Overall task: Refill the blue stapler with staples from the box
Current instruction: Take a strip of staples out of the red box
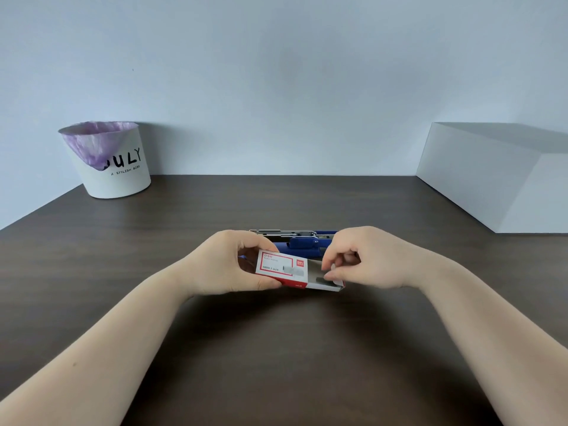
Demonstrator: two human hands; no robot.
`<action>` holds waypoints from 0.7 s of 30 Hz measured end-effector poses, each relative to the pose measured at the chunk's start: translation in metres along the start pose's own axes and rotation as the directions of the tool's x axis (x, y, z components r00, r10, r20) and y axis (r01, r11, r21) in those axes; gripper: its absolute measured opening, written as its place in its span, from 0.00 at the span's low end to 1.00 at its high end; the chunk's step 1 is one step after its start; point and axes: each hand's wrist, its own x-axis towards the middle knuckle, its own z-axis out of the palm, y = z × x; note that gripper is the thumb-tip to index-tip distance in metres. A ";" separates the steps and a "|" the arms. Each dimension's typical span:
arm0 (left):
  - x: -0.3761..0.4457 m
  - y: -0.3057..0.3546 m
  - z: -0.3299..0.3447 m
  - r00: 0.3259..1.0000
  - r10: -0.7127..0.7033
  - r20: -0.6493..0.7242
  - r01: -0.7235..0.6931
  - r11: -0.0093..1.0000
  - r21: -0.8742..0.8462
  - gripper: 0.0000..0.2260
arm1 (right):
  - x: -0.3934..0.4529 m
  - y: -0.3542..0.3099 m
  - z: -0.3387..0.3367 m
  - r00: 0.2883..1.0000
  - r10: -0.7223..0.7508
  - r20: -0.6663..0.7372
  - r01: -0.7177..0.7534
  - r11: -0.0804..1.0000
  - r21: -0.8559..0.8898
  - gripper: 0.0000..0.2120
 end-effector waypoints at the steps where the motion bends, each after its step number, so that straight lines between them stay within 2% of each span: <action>1: 0.000 -0.001 0.000 1.000 -0.002 -0.002 0.002 1.000 0.007 0.15 | 0.000 0.000 0.001 1.000 0.003 0.009 -0.003 1.000 -0.008 0.03; 10: 0.001 -0.002 0.003 0.999 -0.034 -0.009 0.034 0.998 0.044 0.16 | 0.005 -0.005 0.009 1.000 -0.012 0.011 0.013 0.995 -0.095 0.05; 13: 0.001 -0.001 0.004 0.999 -0.049 -0.003 0.049 0.998 0.041 0.16 | 0.007 -0.004 0.011 0.995 -0.033 -0.099 0.027 0.997 -0.070 0.05; 16: 0.001 -0.001 0.003 0.998 -0.062 0.000 0.061 0.997 0.046 0.16 | 0.009 0.003 0.007 0.966 0.054 -0.253 -0.054 0.999 0.010 0.05; 21: 0.001 -0.002 0.003 0.996 -0.089 0.015 0.088 0.993 0.075 0.16 | 0.004 0.008 0.002 0.961 0.230 -0.153 -0.197 0.959 0.204 0.08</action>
